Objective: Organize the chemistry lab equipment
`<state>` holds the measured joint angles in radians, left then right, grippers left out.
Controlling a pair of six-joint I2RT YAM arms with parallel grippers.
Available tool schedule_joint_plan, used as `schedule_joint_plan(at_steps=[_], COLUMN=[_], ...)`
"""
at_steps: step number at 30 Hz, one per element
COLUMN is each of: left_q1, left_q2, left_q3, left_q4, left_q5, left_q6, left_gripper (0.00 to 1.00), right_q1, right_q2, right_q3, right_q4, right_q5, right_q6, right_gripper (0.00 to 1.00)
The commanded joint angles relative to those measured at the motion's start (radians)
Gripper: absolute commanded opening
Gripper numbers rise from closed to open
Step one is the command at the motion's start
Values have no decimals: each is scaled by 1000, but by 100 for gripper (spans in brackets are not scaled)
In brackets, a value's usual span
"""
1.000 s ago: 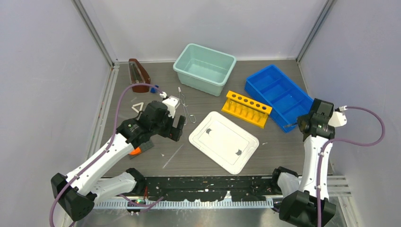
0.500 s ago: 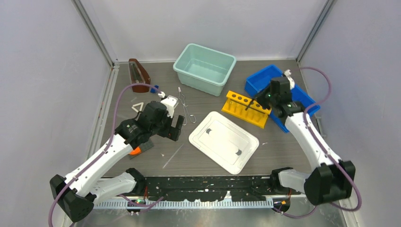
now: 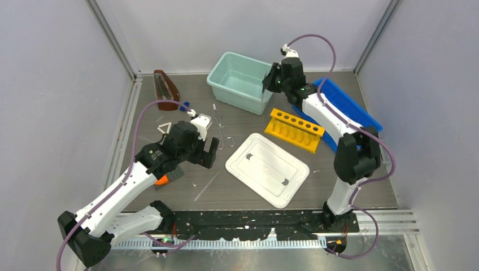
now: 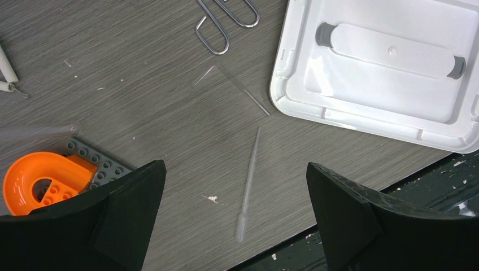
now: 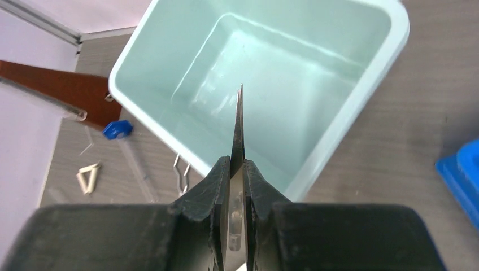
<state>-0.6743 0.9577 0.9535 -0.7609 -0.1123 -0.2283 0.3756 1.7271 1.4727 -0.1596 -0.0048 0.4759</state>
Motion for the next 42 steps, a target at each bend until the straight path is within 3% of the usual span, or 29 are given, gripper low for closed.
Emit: schedule_joint_plan(at_steps=[1, 11, 17, 26, 35, 42], left_q1=[-4, -4, -4, -5, -4, -3], left_q2=[-24, -28, -30, -26, -1, 14], left_q3=[30, 28, 26, 25, 36, 48], left_q4=[16, 21, 23, 26, 0, -25], left_q5=[-1, -6, -15, -17, -48, -138], left_q6=[-3, -2, 0, 1, 9, 17], left_gripper=[100, 100, 100, 100, 100, 100], right_q1=[0, 17, 48, 66, 70, 77], right_q2=[137, 367, 448, 489, 405, 151], right_q3=[156, 440, 487, 535, 605, 455], right_q4=[59, 15, -20, -73, -204, -287], right_q5=[74, 111, 129, 160, 190, 202], right_q6=[-180, -324, -410, -385, -384, -247], right_gripper=[14, 15, 17, 22, 44, 46])
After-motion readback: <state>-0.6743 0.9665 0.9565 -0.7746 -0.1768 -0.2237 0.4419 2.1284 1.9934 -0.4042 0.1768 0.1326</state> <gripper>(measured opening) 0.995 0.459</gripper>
